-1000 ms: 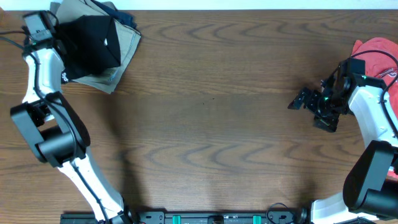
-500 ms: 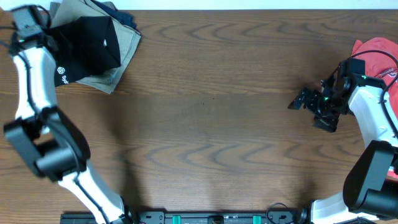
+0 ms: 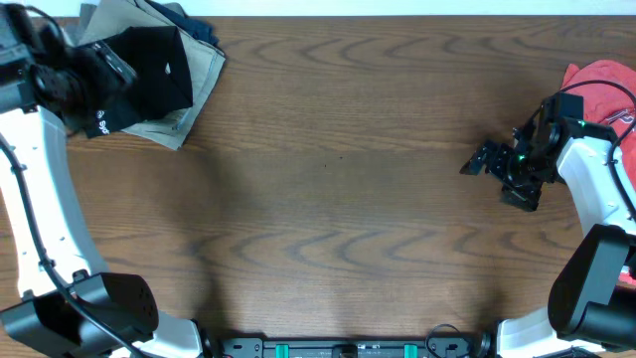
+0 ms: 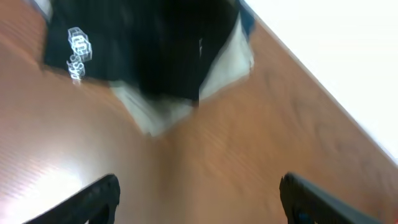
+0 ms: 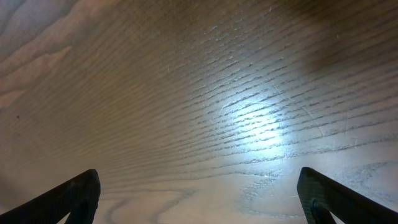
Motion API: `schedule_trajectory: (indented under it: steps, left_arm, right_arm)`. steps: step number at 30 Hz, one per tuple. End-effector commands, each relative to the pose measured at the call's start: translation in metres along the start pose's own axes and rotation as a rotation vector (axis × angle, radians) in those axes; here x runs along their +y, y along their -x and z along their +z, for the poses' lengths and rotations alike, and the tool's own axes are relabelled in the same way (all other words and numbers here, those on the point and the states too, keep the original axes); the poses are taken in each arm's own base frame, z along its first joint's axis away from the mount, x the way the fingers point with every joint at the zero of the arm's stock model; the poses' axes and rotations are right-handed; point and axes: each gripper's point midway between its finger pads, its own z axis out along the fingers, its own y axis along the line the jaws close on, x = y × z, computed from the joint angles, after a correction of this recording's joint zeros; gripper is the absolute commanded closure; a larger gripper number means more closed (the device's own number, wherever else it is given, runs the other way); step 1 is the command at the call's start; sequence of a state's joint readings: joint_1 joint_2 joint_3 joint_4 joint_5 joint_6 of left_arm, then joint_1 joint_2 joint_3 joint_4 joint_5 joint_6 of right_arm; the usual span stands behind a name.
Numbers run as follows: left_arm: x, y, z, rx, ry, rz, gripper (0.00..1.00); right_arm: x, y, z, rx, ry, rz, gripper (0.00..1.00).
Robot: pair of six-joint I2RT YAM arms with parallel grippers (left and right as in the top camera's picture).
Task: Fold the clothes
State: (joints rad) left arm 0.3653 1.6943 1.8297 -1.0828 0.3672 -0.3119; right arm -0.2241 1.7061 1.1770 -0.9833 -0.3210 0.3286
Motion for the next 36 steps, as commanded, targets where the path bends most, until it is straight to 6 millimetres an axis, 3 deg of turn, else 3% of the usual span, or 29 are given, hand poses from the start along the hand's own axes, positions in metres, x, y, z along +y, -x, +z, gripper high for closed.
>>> schedule_trajectory:
  steps: [1,6,13,15,16,19,25,36]
  left_arm:
    - [-0.017,-0.033,-0.005,0.093,-0.069,0.118,0.17]
    - [-0.025,-0.093,-0.015,0.190,-0.080,0.237,0.17]
    - [-0.038,-0.178,-0.024,0.170,-0.179,0.408,0.16]
    - [-0.035,-0.207,-0.024,0.183,-0.206,0.455,0.16]
    - [-0.031,-0.221,-0.024,0.197,-0.214,0.473,0.05]
    - [-0.016,-0.255,-0.021,0.245,-0.216,0.500,0.02]
    - [0.006,-0.282,-0.010,0.305,-0.195,0.498,0.02]
    - [0.009,-0.285,-0.003,0.336,-0.179,0.489,0.02]
  right_arm:
    - [0.003,0.005,-0.009,-0.031,0.010,-0.019,0.01]
    - [0.003,0.005,-0.009,-0.031,0.010,-0.019,0.01]
    - [0.003,0.005,-0.009,-0.031,0.010,-0.019,0.01]
    - [0.003,0.005,-0.009,-0.032,0.010,-0.019,0.01]
    - [0.003,0.005,-0.009,-0.031,0.010,-0.019,0.01]
    - [0.003,0.005,-0.009,-0.031,0.010,-0.019,0.01]
    - [0.003,0.005,-0.009,-0.031,0.010,-0.019,0.01]
    - [0.003,0.005,-0.009,-0.031,0.010,-0.019,0.01]
